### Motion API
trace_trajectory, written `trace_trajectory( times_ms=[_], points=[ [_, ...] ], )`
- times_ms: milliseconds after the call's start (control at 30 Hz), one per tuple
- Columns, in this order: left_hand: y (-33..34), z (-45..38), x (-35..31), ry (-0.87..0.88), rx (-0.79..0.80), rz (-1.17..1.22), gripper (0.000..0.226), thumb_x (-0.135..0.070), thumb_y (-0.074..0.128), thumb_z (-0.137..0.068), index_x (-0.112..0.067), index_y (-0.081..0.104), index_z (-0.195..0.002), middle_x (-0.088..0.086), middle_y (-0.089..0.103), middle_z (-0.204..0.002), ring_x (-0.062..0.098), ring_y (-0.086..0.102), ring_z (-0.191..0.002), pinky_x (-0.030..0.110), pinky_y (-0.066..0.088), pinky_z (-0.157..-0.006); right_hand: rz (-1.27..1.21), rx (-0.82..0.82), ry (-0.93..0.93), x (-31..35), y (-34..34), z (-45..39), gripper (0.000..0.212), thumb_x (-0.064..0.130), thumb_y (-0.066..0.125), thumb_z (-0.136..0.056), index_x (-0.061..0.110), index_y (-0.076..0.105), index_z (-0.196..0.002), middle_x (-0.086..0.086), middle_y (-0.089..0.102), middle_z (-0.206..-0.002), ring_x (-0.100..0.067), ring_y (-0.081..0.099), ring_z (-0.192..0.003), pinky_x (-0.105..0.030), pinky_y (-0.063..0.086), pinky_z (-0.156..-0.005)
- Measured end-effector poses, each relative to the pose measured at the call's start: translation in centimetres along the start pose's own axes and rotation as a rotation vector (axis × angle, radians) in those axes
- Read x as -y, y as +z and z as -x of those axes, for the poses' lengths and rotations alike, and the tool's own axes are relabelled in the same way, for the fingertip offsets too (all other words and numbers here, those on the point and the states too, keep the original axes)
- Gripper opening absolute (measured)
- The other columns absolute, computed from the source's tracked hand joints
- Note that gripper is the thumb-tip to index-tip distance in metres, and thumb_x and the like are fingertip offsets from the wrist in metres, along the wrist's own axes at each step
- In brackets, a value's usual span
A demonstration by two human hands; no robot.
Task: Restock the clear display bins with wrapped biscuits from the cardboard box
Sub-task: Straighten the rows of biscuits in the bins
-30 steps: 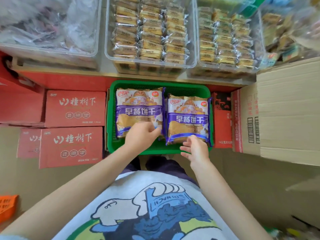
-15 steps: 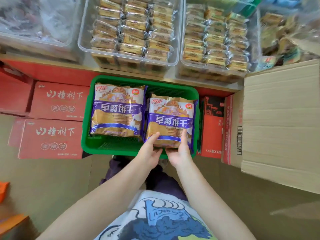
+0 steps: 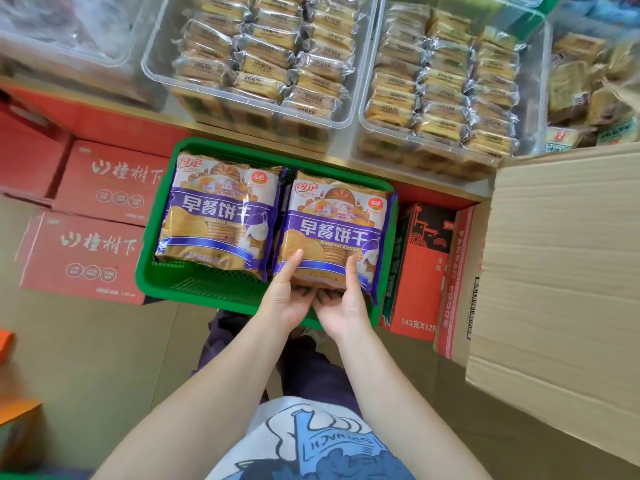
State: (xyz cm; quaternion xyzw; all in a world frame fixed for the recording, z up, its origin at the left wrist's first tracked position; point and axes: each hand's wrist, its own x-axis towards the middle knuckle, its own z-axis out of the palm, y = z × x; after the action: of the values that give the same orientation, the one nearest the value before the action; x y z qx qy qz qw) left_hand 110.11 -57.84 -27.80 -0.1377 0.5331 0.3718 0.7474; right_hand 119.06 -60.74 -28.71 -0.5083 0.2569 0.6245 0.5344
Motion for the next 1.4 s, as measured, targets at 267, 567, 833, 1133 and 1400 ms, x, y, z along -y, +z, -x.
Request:
trace_trajectory(
  times_ms=[267,567,833,1133,1400],
  points=[
    [-0.6,-0.3,-0.7,0.002,0.060,-0.071,0.060,-0.027,0.079,-0.077,-0.012,0.056,-0.130,0.016,0.069,-0.124,0.032,0.062,-0.120,0.048,0.044,-0.110,0.292,0.011,0.106,1.5,-0.1,0.1,0.083,0.055,0.077,-0.078,0.015,0.045,-0.143,-0.019,0.060,-0.135,-0.035,0.057,-0.126,-0.051,0.045,-0.110],
    [-0.5,4.3,-2.8,0.011,-0.180,-0.929,0.036,-0.041,0.054,-0.102,-0.008,0.069,-0.099,0.008,0.076,-0.092,0.023,0.074,-0.075,0.039,0.062,-0.074,1.190,-0.078,-0.405,9.3,2.1,7.2,0.020,0.021,0.052,-0.101,0.011,0.069,-0.105,-0.006,0.076,-0.096,-0.024,0.073,-0.085,-0.036,0.060,-0.076],
    [-1.7,2.8,-10.0,1.129,-0.291,-1.808,0.061,-0.037,0.062,-0.095,-0.024,0.042,-0.151,0.009,0.026,-0.165,0.028,0.019,-0.153,0.045,0.024,-0.118,1.952,-0.176,-1.088,7.0,5.2,1.6,0.059,0.040,0.049,-0.099,0.033,0.033,-0.155,-0.005,0.016,-0.167,-0.032,0.006,-0.154,-0.056,0.012,-0.121],
    [-2.7,-1.8,-11.6,0.833,-0.282,-2.262,0.107,-0.097,0.016,-0.072,-0.041,-0.020,-0.156,0.004,-0.032,-0.163,0.038,-0.025,-0.150,0.070,-0.007,-0.117,2.174,-0.304,-1.045,4.0,4.5,-2.6,0.064,0.056,0.030,-0.102,0.041,0.006,-0.160,0.002,-0.010,-0.169,-0.038,-0.012,-0.153,-0.067,0.007,-0.117],
    [-2.8,-2.1,-11.4,0.846,-0.288,-2.286,0.118,-0.100,0.024,-0.069,-0.036,-0.024,-0.155,0.007,-0.034,-0.162,0.043,-0.025,-0.149,0.072,-0.004,-0.116,2.184,-0.293,-1.071,3.3,4.4,-2.7,0.064,0.054,0.029,-0.102,0.041,0.005,-0.160,0.000,-0.005,-0.170,-0.041,-0.014,-0.152,-0.064,0.007,-0.120]
  ],
)
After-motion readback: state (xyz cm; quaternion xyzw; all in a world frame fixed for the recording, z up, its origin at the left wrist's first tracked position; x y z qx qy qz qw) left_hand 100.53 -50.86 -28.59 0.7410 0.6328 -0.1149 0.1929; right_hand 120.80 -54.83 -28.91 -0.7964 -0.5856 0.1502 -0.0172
